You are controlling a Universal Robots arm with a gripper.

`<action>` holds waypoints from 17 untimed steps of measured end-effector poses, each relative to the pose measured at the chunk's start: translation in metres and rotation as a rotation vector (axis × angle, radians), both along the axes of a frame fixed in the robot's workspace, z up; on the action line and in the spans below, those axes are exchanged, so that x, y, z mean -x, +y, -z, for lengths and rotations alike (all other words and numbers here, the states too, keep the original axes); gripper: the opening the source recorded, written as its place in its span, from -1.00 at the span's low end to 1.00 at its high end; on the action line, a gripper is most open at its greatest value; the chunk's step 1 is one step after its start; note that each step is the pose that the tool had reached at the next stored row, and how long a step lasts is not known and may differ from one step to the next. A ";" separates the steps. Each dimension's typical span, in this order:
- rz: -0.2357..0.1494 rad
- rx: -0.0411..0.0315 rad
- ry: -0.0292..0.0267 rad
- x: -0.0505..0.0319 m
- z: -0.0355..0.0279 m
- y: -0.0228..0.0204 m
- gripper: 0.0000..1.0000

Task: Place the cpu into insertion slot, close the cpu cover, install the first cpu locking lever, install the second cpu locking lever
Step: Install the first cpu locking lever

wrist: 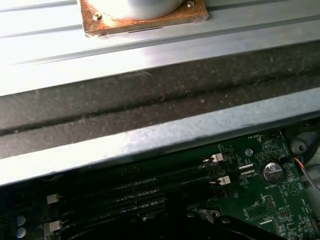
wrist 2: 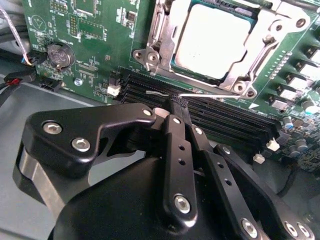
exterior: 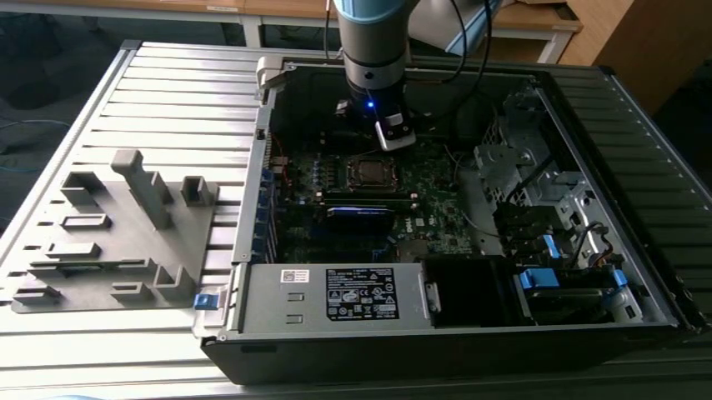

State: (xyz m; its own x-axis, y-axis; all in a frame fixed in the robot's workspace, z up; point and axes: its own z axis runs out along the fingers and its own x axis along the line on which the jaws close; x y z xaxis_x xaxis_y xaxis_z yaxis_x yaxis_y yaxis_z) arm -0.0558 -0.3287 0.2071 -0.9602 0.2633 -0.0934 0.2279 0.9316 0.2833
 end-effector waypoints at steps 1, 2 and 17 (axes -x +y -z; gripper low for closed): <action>0.000 0.0000 0.0000 -0.0006 0.0002 0.0000 -0.79; 0.000 -0.0001 -0.0001 -0.0009 0.0004 0.0000 -0.79; -0.027 0.0000 -0.0020 -0.0012 0.0041 0.0000 -0.79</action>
State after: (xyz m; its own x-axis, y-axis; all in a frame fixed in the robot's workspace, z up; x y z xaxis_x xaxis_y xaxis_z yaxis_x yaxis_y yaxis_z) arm -0.0546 -0.3287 0.2030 -0.9668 0.2371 -0.0953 0.2020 0.9374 0.2838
